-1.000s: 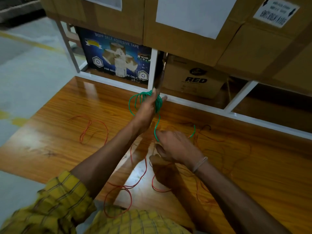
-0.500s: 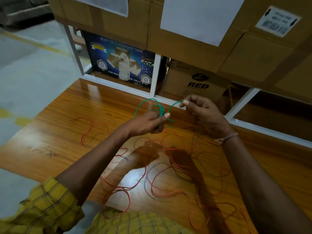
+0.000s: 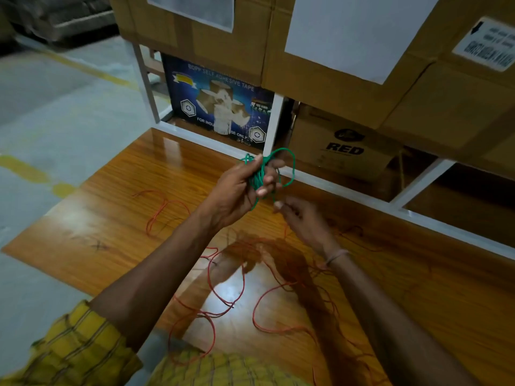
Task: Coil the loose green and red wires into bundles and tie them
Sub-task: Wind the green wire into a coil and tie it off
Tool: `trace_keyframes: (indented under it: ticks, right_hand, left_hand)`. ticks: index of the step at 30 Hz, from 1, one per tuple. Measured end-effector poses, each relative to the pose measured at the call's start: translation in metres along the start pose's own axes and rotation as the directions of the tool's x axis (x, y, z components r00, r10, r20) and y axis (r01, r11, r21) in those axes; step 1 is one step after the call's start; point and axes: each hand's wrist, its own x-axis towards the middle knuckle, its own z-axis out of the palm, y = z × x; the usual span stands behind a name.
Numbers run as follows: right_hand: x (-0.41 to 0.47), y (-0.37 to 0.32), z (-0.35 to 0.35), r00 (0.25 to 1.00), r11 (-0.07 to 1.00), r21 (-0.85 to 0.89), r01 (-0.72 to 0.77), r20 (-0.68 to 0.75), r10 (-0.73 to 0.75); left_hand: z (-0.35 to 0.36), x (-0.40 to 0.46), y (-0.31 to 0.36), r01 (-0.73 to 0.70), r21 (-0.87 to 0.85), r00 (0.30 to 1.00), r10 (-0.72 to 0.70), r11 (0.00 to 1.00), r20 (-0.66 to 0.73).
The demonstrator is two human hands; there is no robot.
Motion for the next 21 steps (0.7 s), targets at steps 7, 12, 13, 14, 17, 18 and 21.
trace_keyframes:
  ticks: [7,12,13,14,17,18,21]
  right_hand:
    - [-0.013,-0.043,0.01,0.959,0.852,-0.488,0.192,0.278,-0.057]
    - [0.004,-0.072,-0.04,0.981,0.815,-0.546,0.196,0.103,-0.168]
    - [0.009,-0.073,-0.049,0.971,0.813,-0.538,0.221,0.046,-0.234]
    - [0.015,-0.069,-0.057,0.959,0.812,-0.531,0.241,0.002,-0.283]
    - [0.029,-0.059,-0.072,0.947,0.877,-0.412,0.246,-0.091,-0.308]
    - [0.031,-0.058,-0.075,0.948,0.916,-0.331,0.229,-0.136,-0.286]
    - [0.031,-0.052,-0.075,0.96,0.989,-0.037,0.146,-0.237,-0.151]
  left_hand:
    - [-0.016,0.018,-0.01,0.113,0.596,0.987,-0.019,0.795,-0.161]
    - [-0.016,0.013,-0.013,0.178,0.747,0.983,-0.146,0.641,-0.109]
    - [-0.016,0.013,-0.011,0.169,0.779,0.982,-0.175,0.604,-0.077]
    - [-0.017,0.014,-0.01,0.146,0.801,0.981,-0.191,0.58,-0.04]
    - [-0.015,0.017,0.0,0.111,0.745,0.964,-0.255,0.658,0.082]
    - [-0.012,0.017,0.004,0.104,0.712,0.959,-0.26,0.694,0.114]
    - [-0.011,0.018,0.012,0.021,0.719,0.938,-0.263,0.694,0.227]
